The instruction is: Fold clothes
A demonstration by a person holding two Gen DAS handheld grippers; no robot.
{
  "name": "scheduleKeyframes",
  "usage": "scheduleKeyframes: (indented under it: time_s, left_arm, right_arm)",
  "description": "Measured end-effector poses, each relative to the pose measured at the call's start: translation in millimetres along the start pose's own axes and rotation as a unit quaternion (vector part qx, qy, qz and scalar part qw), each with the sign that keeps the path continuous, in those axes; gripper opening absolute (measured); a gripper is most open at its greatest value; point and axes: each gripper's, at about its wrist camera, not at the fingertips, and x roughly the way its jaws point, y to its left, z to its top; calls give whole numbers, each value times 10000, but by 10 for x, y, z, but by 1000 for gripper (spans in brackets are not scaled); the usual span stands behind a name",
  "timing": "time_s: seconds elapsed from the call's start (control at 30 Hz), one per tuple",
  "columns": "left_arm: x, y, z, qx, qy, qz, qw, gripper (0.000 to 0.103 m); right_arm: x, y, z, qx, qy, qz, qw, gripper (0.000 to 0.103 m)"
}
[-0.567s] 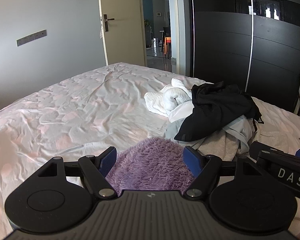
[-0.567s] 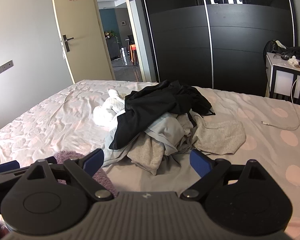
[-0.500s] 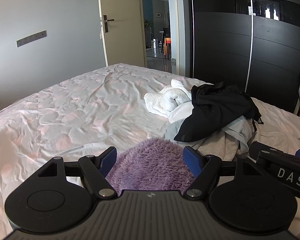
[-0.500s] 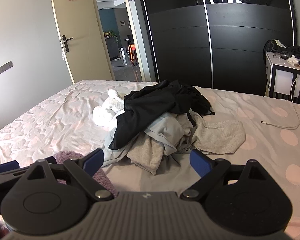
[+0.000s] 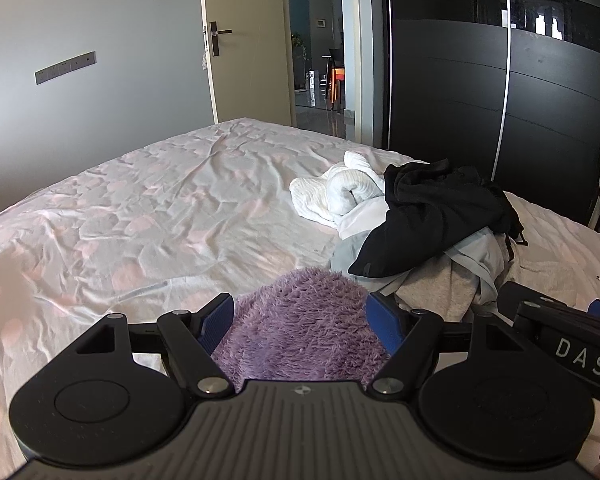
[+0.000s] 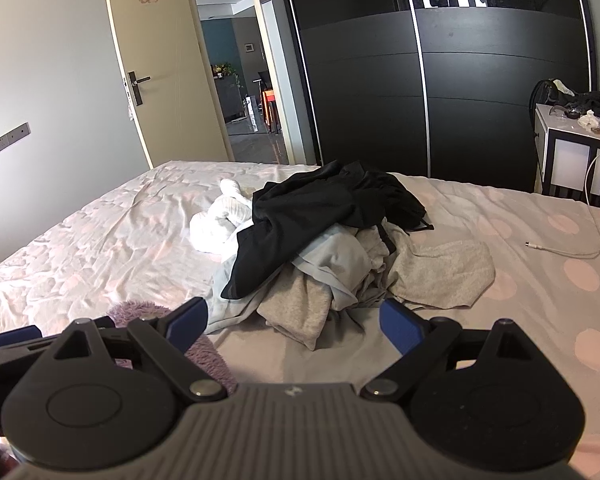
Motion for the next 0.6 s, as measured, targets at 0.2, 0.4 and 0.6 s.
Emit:
scheduleKeyframes:
  time_s: [0.2, 0.4, 0.6]
  left_arm:
    - [-11, -22, -6, 43, 3, 43, 10000, 72]
    - [-26, -31, 0, 63, -2, 69, 10000, 72]
    - [-44, -33, 1, 76, -14, 85, 9999, 72]
  right_arm:
    - [-29, -38, -10, 46, 31, 27, 10000, 94]
    - [-35, -57, -22, 77, 39, 61, 9999, 94]
    - [-50, -68, -31, 97, 41, 89, 9999, 94]
